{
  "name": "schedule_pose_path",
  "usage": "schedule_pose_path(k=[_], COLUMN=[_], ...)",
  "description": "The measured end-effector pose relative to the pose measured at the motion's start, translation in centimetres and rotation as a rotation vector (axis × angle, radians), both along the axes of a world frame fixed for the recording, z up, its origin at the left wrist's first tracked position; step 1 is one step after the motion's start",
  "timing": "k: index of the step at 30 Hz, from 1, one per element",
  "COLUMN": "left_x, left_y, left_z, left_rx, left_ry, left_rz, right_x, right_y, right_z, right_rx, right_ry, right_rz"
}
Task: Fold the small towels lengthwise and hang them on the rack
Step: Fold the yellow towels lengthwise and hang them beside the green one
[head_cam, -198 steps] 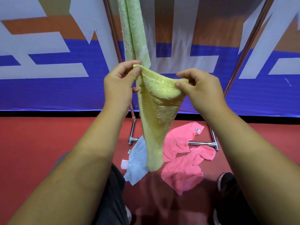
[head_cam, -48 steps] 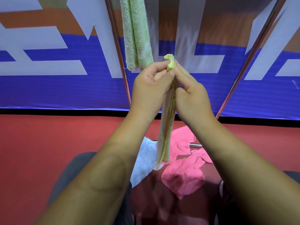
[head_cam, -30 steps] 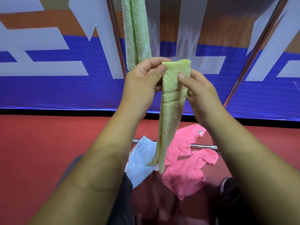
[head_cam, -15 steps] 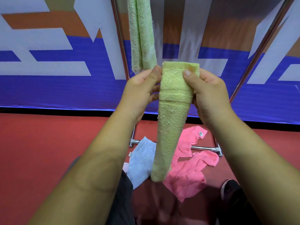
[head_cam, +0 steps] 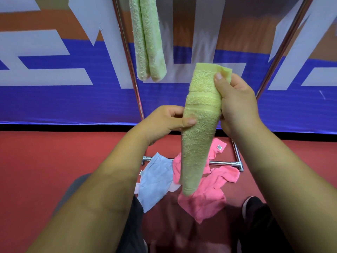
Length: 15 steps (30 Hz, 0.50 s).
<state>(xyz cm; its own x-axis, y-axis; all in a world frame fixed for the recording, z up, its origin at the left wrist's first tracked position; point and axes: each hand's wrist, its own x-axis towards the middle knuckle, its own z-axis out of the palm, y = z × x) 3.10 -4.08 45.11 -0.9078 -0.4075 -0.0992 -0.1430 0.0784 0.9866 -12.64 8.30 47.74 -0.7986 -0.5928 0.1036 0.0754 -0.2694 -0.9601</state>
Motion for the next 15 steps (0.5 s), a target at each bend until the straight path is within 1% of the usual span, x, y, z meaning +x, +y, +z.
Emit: schedule_pose_path(k=[5, 8, 11, 13, 15], left_x=[-0.3, -0.7, -1.1, -1.4, -1.8], left_y=[0.7, 1.0, 1.6, 2.2, 2.9], left_z=[0.0, -0.3, -0.3, -0.3, -0.1], left_rx=[-0.049, -0.065, 0.019, 0.054, 0.069], left_ry=[-0.104, -0.079, -0.041, -0.021, -0.005], left_rz=[-0.088, -0.071, -0.069, -0.049, -0.007], right_x=[-1.0, -1.5, -2.2, -2.9, -3.4], right_y=[0.5, 1.0, 1.5, 1.6, 1.5], right_z=[-0.3, -0.2, -0.3, -0.7, -1.3], right_rx=[0.057, 0.132, 0.216, 0.289, 0.381], right_ry=[0.006, 0.033, 0.049, -0.048, -0.262], right_rz=[-0.126, -0.179, -0.192, -0.111, 0.054])
